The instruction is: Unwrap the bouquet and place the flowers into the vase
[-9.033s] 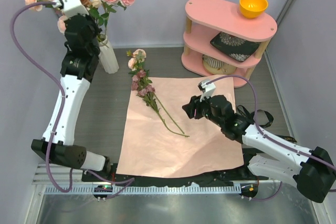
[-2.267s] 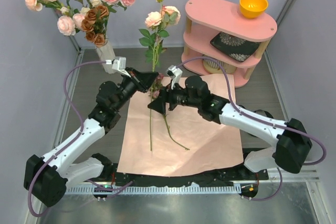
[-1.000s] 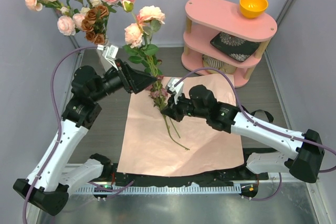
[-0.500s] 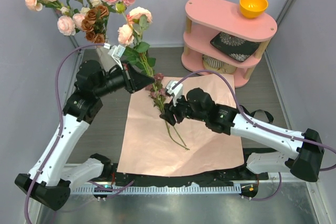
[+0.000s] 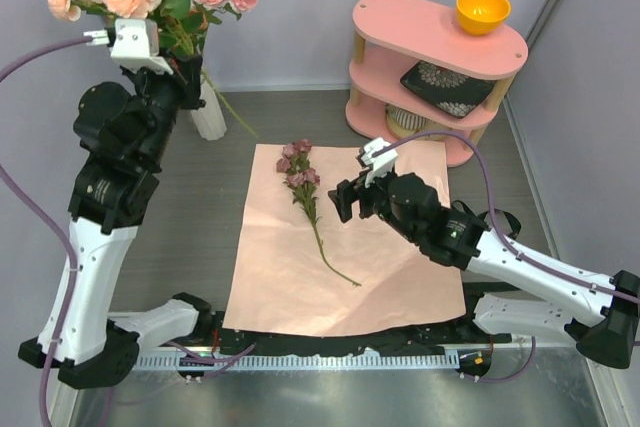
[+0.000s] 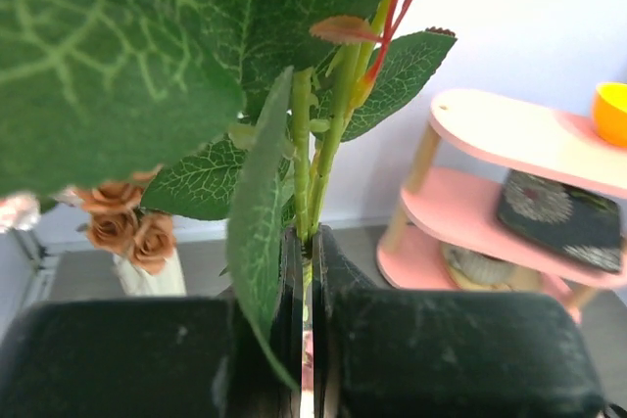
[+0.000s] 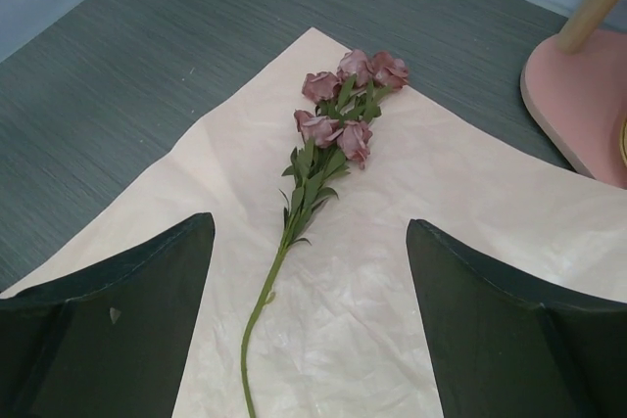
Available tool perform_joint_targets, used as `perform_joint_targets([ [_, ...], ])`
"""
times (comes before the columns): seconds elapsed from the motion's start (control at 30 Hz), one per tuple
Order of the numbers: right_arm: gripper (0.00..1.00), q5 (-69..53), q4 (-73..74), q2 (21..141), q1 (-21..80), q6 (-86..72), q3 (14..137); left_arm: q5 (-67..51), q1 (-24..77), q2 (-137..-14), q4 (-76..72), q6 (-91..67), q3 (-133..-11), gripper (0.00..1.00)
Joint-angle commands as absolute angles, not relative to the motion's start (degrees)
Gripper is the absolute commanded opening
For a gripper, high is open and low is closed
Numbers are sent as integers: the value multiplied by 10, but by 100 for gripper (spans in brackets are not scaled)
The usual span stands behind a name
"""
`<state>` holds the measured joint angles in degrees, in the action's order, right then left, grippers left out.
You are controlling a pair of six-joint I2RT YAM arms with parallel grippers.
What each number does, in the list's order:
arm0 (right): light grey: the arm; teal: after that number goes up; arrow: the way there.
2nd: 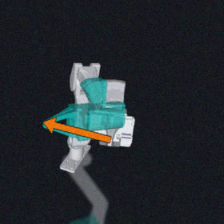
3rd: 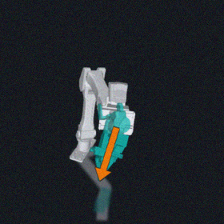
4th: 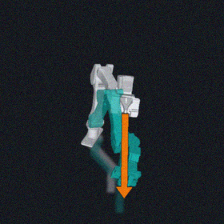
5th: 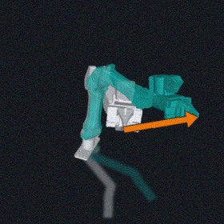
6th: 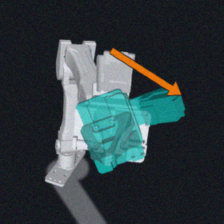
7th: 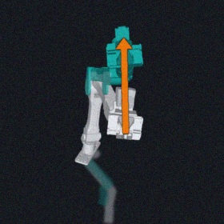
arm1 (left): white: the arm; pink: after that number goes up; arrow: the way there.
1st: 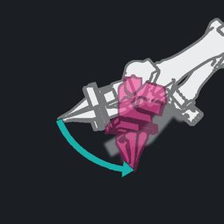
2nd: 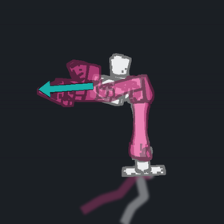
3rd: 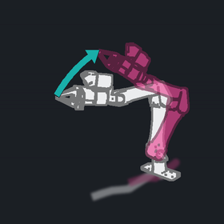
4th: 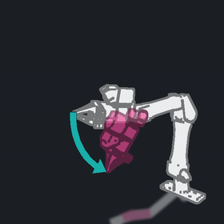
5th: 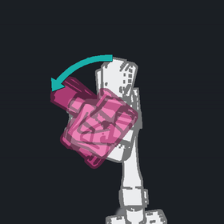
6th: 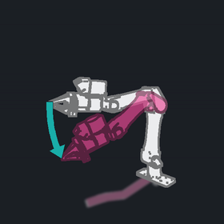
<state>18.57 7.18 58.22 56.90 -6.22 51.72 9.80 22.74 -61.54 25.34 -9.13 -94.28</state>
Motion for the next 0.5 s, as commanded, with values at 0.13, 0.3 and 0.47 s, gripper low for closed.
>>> perform_joint_targets([
  [0.13, 85, 214, 47, 571, 568, -72, 500, 207, 221, -739, 120, 87, -1008, 0],
  [0.3, 85, 215, 46, 569, 569, -69, 497, 202, 203, -786, 46, 147, -1025, 0],
  [0.47, 85, 214, 43, 574, 569, -69, 496, 181, 192, -851, 53, 150, -1100, 0],
])
